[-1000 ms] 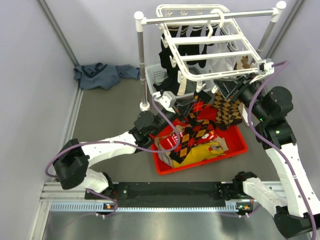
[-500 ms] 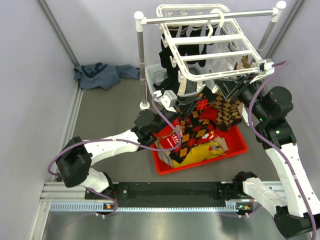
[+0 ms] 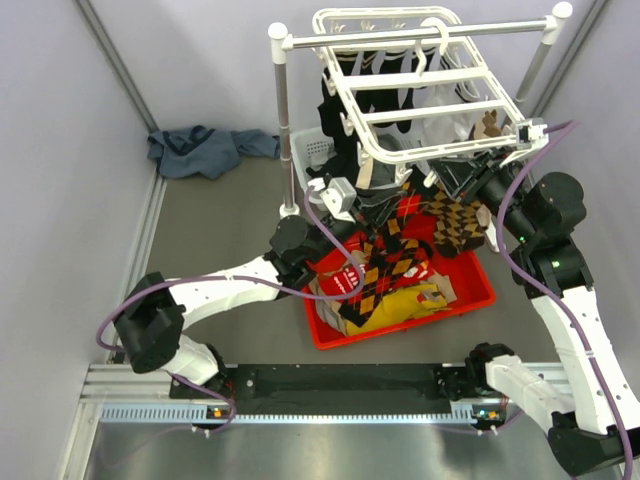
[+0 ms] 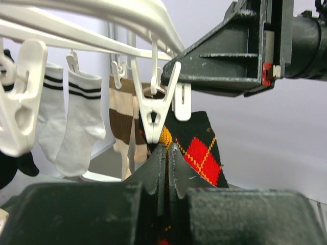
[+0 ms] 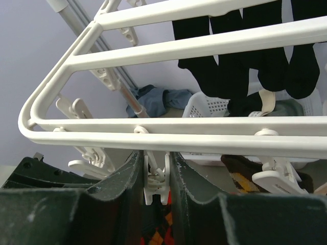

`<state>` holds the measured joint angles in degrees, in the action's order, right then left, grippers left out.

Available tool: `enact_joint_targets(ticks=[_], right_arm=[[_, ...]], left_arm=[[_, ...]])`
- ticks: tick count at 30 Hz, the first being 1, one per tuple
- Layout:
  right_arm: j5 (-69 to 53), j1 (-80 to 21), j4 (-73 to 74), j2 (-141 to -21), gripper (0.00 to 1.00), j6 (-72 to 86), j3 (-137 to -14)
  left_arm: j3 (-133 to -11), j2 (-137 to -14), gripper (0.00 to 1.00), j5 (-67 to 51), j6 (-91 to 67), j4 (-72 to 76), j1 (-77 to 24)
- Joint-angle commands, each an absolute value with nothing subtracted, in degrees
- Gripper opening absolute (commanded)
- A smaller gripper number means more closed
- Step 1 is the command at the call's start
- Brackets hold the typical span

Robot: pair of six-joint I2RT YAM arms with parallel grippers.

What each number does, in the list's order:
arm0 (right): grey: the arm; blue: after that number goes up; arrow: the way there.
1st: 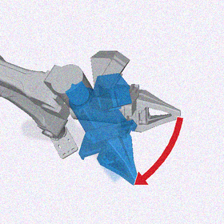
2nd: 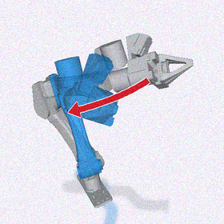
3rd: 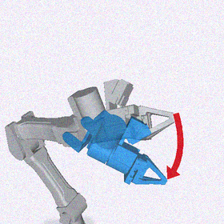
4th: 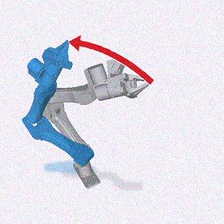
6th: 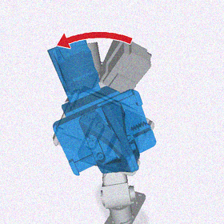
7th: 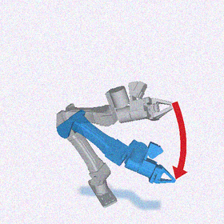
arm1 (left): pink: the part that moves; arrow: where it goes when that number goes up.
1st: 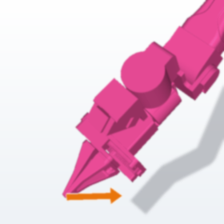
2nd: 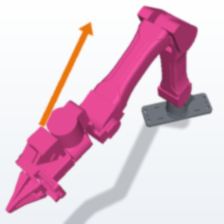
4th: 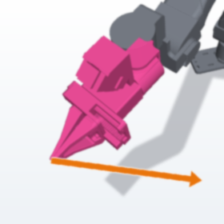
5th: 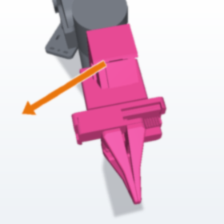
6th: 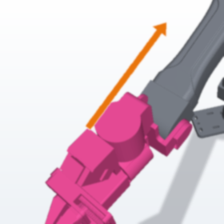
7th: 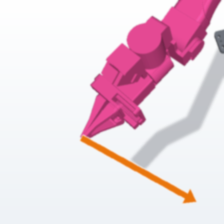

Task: Clip the socks to the hanger
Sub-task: Clamp the sock onto the hanger.

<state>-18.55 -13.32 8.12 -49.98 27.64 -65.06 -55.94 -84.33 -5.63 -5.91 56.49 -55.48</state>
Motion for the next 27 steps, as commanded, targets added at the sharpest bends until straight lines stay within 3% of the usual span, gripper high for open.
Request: enact_joint_targets(ticks=[1,24,26,27], right_arm=[[-21.18,-13.01,9.14,-49.04,0.0,28.21,-68.03],[-22.59,-13.01,7.91,-49.04,0.0,29.8,-67.41],[-21.98,-13.09,8.17,-48.96,0.11,29.36,-67.41],[-21.28,-13.01,8.52,-48.87,0.25,29.09,-67.41]], left_arm=[[-59.5,-85.25,0.0,-6.86,-4.48,60.21,-55.46],[-64.07,-89.21,0.0,-8.35,-5.27,62.23,-55.72],[-64.07,-89.03,0.0,-8.44,-5.27,62.23,-55.64],[-63.99,-89.03,0.0,-8.35,-5.27,62.23,-55.72]])
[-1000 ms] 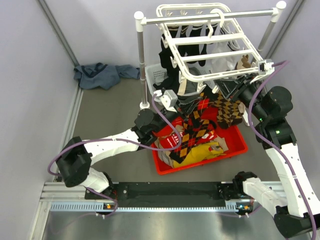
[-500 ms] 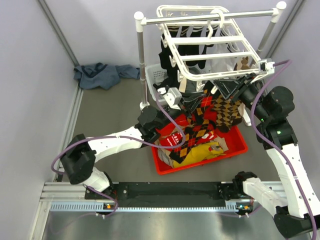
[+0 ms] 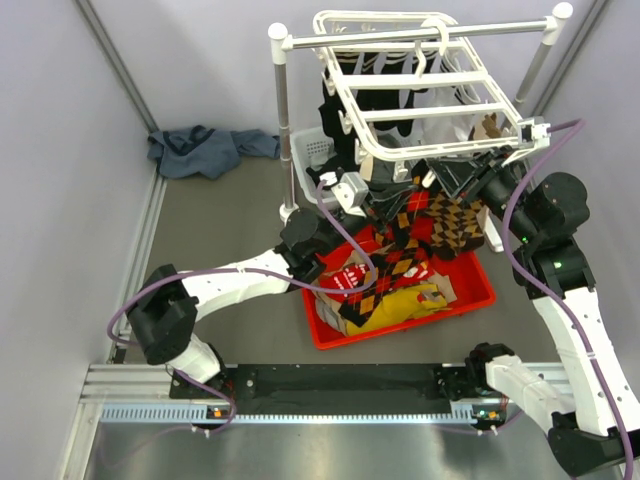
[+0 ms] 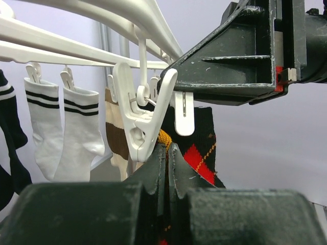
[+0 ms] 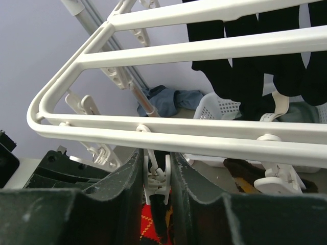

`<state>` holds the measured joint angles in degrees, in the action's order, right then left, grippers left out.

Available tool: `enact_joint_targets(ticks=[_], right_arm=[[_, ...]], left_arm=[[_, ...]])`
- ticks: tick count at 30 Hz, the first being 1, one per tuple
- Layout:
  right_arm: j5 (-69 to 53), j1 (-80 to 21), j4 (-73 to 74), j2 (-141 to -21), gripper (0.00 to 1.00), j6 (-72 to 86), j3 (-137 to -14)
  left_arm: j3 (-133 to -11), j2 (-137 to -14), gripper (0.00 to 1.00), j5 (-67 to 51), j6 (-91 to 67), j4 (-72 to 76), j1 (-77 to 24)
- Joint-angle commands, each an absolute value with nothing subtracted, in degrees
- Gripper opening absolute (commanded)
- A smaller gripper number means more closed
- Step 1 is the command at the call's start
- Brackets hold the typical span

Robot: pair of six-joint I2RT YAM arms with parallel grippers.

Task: Clip the socks to the hanger
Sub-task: Clamp the sock onto the hanger.

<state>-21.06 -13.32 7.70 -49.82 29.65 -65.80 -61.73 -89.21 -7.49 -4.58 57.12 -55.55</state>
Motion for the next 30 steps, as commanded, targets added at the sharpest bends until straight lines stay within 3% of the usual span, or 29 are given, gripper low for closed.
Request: enact_joint_targets(ticks=[1,3,7,13,18,24,30], right_arm=[[-20.92,-13.09,8.7,-48.78,0.3,28.74,-67.5],[-19.87,-13.1,9.14,-48.52,0.39,28.39,-67.59],[-18.11,-13.1,9.93,-48.08,0.47,27.16,-67.76],[-15.03,-13.01,10.55,-47.29,0.54,25.84,-67.41],[-11.61,-13.1,10.64,-47.02,0.57,24.44,-66.54],[-8.09,-13.01,9.32,-47.2,0.6,23.99,-64.69],[-6.51,-13.01,9.4,-47.2,0.62,23.2,-64.69]], left_arm=[[-64.07,-89.03,0.0,-8.35,-5.27,62.23,-55.72],[-64.16,-89.21,0.0,-8.26,-5.27,62.05,-55.72],[-64.34,-89.56,0.03,-8.52,-5.27,61.35,-55.72],[-63.28,-88.77,0.2,-8.09,-5.36,59.86,-55.72],[-61.18,-85.7,0.42,-6.6,-3.52,56.7,-55.63],[-59.33,-81.66,0.61,-3.87,-0.44,51.77,-55.2],[-61.96,-79.8,0.74,-2.73,4.74,46.41,-55.28]])
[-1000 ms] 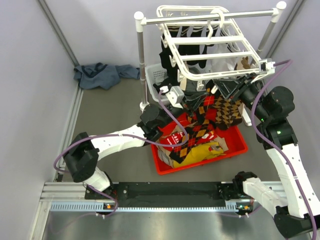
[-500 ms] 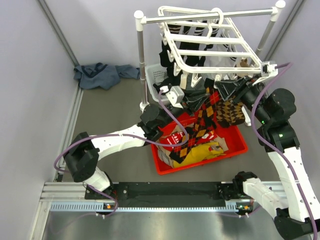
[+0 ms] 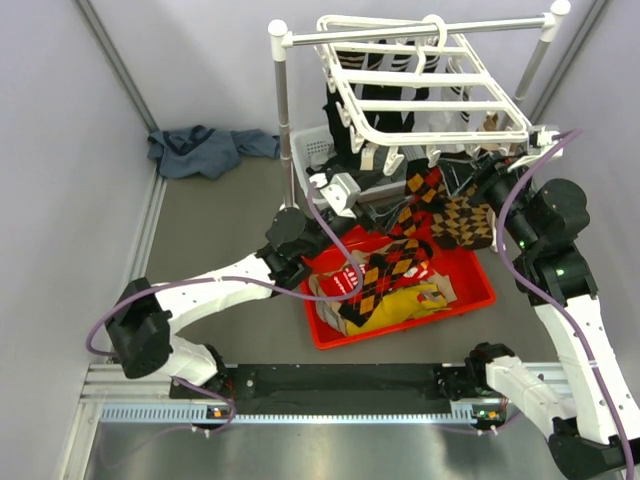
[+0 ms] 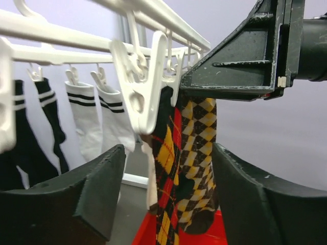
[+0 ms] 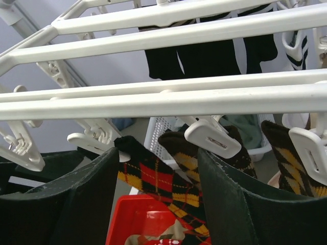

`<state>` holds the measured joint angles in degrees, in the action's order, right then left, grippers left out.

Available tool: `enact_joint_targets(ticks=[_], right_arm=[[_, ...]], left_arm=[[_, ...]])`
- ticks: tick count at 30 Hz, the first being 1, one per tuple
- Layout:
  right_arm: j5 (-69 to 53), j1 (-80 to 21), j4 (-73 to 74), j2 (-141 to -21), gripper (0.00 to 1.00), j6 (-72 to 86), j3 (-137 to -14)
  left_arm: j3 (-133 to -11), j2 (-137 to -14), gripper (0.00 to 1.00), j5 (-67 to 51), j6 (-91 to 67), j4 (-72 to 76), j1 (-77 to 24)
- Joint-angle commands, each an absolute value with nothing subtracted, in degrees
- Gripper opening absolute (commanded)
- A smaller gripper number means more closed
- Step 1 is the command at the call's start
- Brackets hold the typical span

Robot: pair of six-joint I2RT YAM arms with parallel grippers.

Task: Clip the socks to the hanger
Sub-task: Clamp the sock onto the hanger, then open the clamp at the hanger.

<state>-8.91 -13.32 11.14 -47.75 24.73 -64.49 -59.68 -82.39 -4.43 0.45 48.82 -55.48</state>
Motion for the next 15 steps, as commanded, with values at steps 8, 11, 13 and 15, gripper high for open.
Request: enact_joint_targets(ticks=[8,11,13,15], right_arm=[[-6.5,-13.1,8.79,-47.11,0.64,22.94,-63.99],[-6.5,-13.01,8.7,-47.11,0.64,22.85,-64.07],[-6.59,-13.1,8.53,-47.11,0.64,22.94,-64.07],[-6.59,-13.01,8.61,-47.11,0.64,22.76,-64.07]], left_arm=[[-65.56,-82.35,0.74,1.14,11.07,45.79,-55.37],[-67.14,-83.84,0.72,1.84,13.43,47.02,-55.89],[-68.46,-84.55,0.72,3.77,15.37,47.29,-56.77],[-69.95,-85.69,0.72,7.18,19.5,47.37,-58.79]])
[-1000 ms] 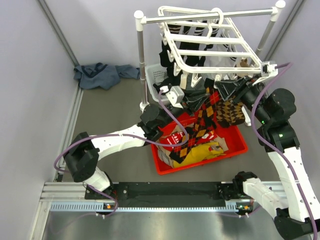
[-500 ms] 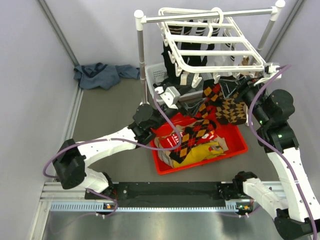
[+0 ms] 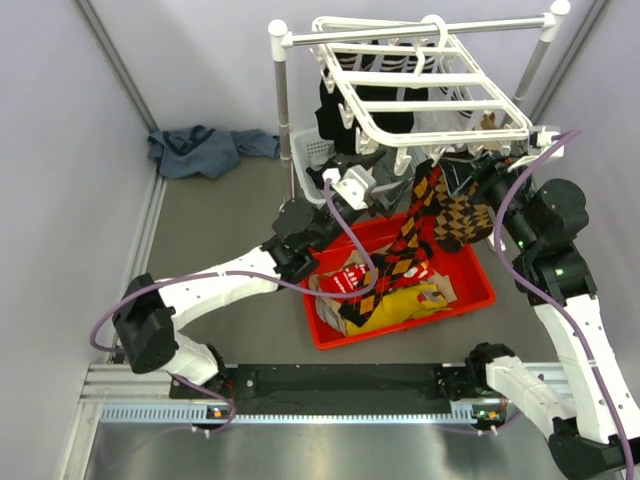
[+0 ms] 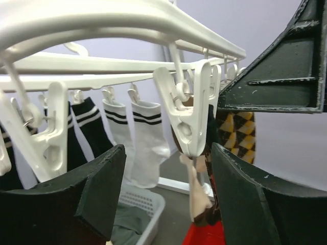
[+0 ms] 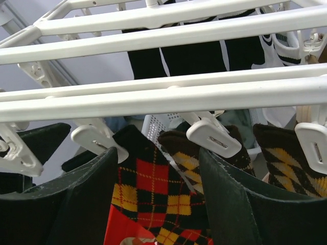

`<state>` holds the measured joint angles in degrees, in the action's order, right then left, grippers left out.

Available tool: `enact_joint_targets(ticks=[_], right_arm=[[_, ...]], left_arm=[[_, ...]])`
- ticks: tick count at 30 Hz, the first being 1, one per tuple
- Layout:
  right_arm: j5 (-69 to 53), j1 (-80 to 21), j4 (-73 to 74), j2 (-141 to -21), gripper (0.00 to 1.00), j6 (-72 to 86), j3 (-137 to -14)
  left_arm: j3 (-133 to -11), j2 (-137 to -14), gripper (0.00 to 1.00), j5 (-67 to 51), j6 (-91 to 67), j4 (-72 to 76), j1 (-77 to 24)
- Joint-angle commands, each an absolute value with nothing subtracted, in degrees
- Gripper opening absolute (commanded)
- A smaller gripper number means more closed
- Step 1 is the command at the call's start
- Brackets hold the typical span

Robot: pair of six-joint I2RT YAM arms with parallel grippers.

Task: Clip the socks to the hanger
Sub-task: Open the clamp at the hanger.

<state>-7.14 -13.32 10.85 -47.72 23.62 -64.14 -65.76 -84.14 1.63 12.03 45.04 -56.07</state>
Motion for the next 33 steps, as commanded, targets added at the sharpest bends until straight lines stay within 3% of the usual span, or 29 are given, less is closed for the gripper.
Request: enact_joint_targets(ticks=[1,10,17,33], right_arm=[[-6.59,-13.09,8.61,-47.11,0.64,22.68,-64.07],[-6.85,-13.01,8.44,-46.76,0.64,22.76,-63.9],[-6.5,-13.1,8.79,-45.97,0.65,22.68,-63.98],[-6.77,-13.01,8.79,-45.18,0.65,22.5,-63.55]], left_arm=[[-70.31,-86.13,0.72,8.51,20.99,47.46,-59.58],[-71.98,-93.85,0.72,29.24,39.27,62.99,-69.34],[-78.74,-99.49,0.72,40.15,47.73,69.87,-71.28],[-79.1,-95.8,0.71,42.36,41.13,63.72,-71.02]])
